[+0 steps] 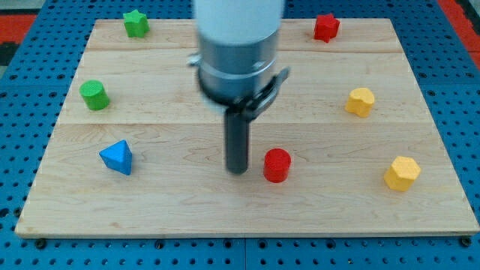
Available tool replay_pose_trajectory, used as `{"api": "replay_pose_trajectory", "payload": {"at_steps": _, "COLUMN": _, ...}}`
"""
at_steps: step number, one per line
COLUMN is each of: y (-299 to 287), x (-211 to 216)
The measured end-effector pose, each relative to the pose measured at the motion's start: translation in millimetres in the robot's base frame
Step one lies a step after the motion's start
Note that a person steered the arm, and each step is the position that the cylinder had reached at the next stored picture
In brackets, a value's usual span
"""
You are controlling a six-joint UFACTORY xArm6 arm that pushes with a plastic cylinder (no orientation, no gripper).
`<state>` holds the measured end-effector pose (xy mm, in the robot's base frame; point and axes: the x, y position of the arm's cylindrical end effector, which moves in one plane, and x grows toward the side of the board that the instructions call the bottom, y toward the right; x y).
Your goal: Push the blue triangle to the left of the red circle
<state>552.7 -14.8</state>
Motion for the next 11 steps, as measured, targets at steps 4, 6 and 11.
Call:
{"api": "replay_pose_trajectory", "payload": {"at_steps": 4, "y": 202.6, "x": -6.4}}
{"api": "replay_pose_trajectory", "payload": {"at_steps": 6, "y": 206.9, "x": 49.5}}
{"api": "replay_pose_trajectory", "payload": {"at_steps": 11, "y": -196.7, "x": -42.7}}
